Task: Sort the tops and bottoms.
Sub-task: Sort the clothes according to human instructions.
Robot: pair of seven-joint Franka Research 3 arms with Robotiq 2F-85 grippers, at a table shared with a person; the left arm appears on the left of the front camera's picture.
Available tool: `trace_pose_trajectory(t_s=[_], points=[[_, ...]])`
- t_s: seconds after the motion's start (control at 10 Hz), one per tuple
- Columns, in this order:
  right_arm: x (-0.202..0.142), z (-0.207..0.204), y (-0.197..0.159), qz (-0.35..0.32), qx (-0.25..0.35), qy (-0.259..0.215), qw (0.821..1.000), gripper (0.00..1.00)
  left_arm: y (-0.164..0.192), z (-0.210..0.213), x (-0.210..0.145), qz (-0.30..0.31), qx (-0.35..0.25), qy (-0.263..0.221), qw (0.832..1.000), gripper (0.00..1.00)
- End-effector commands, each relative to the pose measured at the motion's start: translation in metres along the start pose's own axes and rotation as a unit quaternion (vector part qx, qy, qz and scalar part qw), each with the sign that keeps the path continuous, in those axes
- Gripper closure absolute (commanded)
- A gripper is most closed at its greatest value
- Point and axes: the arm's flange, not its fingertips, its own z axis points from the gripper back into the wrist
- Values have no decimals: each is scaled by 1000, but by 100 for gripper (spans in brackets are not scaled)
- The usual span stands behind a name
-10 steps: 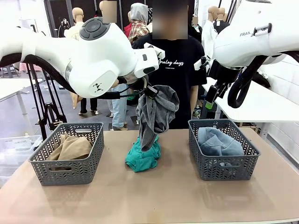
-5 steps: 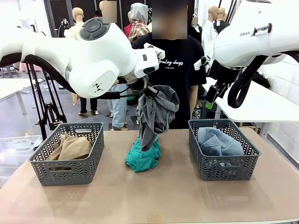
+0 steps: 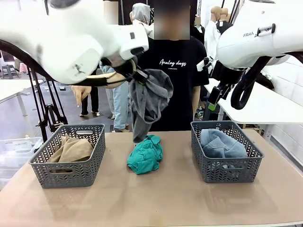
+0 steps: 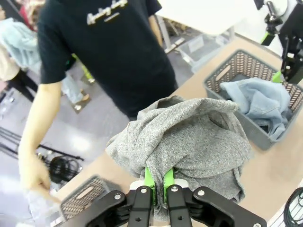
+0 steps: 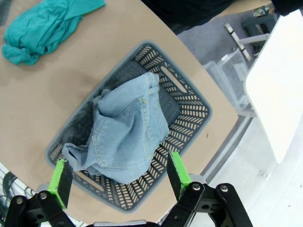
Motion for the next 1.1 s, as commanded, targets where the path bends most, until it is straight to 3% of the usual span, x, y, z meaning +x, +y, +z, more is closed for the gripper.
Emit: trace_pose_trajectory(t_s=[0.0, 0.4, 0.7, 1.0], points=[[-1, 0, 0, -1, 6, -1, 1000, 0, 29, 21, -29, 24, 43, 36, 998, 100], [-1, 0, 0, -1, 6, -1, 1000, 0, 92, 39, -97, 117, 155, 98, 976, 100], [-1, 0, 0, -1, 6, -1, 1000, 0, 120, 45, -131, 161, 195, 102, 962, 100], [-1, 0, 0, -1, 6, -1, 1000, 0, 136, 11, -177, 213, 209, 107, 948, 100]])
